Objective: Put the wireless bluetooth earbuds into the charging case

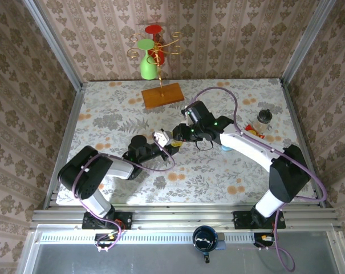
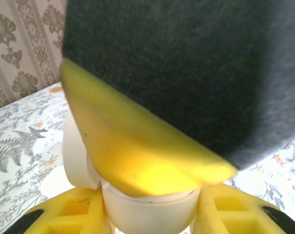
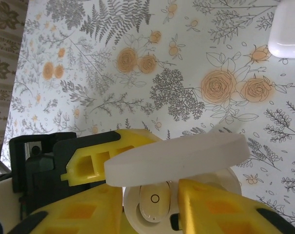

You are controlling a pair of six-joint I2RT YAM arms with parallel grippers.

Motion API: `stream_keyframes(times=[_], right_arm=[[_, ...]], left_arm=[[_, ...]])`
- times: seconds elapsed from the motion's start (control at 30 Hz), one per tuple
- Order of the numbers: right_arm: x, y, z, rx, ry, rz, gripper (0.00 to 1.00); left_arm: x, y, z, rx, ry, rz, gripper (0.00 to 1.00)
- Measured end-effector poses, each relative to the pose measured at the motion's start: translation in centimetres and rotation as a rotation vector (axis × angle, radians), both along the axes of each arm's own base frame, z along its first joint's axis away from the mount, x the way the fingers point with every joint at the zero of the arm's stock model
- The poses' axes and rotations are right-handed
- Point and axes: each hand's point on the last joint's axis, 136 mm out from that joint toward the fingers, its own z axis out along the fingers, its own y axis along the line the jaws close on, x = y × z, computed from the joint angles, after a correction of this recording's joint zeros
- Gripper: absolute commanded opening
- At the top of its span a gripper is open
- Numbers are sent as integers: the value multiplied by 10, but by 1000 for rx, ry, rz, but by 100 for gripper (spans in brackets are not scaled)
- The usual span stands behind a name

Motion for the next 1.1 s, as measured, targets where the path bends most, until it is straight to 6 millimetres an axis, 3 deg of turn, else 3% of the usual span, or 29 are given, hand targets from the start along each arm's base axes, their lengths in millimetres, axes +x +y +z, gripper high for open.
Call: stream_keyframes(times=[0.23, 0.47, 0.6, 0.7, 0.83, 1.1], right_arm=[[-2, -7, 23, 15, -69, -1, 53], [-11, -27, 54, 75, -172, -22, 56], [-15, -45, 56, 107, -217, -56, 57], [-12, -62, 39, 116, -213, -103, 57], [-5, -73, 0, 114, -125, -160, 55], [-7, -34, -72, 143, 106, -152, 53]], left_arm=[[4, 5, 14, -62, 11, -3, 23], [9, 14, 20, -108, 72, -2, 24], [14, 21, 30, -139, 88, 12, 24], [19, 31, 44, -171, 82, 35, 23], [27, 47, 59, -209, 67, 75, 23], [40, 82, 72, -252, 64, 164, 23]])
